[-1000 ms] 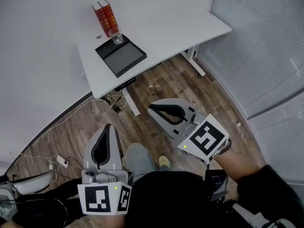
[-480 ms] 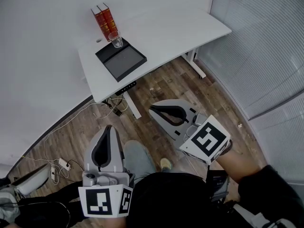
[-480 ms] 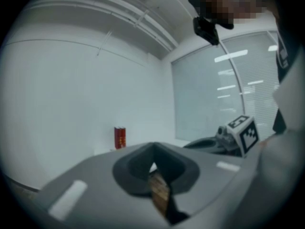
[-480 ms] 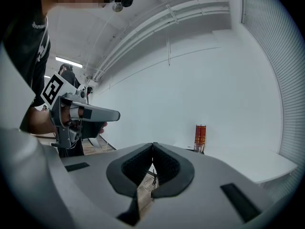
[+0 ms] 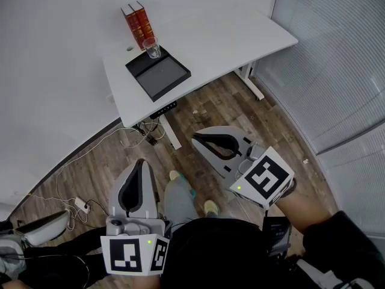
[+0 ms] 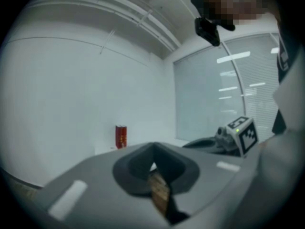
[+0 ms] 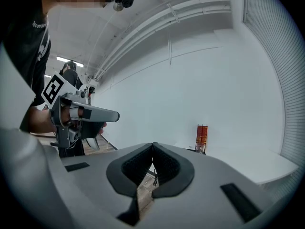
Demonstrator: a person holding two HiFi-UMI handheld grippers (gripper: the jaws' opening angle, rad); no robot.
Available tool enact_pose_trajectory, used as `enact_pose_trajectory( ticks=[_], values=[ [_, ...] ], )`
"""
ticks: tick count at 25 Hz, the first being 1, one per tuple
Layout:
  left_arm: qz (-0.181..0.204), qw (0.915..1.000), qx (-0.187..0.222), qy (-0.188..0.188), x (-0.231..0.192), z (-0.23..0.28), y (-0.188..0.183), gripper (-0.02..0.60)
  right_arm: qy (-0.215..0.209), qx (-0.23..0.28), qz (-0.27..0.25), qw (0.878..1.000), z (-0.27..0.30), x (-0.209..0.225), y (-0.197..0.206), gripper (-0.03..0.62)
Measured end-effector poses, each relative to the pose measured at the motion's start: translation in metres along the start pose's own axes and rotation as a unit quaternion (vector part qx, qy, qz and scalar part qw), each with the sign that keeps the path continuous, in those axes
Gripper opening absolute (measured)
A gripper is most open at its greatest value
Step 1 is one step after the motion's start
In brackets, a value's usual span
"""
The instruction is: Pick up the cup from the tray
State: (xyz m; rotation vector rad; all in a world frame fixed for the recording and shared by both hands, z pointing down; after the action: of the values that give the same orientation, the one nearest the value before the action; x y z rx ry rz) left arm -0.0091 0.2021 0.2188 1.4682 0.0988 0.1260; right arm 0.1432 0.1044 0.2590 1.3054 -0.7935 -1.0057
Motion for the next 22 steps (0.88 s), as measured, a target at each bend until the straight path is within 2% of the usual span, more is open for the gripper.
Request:
enact_pose_trajectory(
  ticks=[14,22],
  values=[
    [-0.009,0.9995,0.01,0.028,-0.01,0.008,0.003,0.0,0.008,-0.011,-0.018,1.0,0.009,-0.003,-0.005,0.014],
    [-0.01,0.9996,0.012,0.025,-0.017,0.007,0.008,0.0,0.008,-0.013,-0.017,1.0,0.014,-0.006,-0.001,0.014]
  ],
)
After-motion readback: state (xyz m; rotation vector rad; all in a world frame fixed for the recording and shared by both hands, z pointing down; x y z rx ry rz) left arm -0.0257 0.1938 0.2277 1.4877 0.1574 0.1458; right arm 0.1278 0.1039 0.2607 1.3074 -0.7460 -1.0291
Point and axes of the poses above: the fingertips, and each gripper's own axes: z forward along the fingers, x to its right, y out of its underside, the point moved 7 cm from there along -z, backward along the fingers, and after that the axes turned 1 degree about x, right-handed, at the moved point
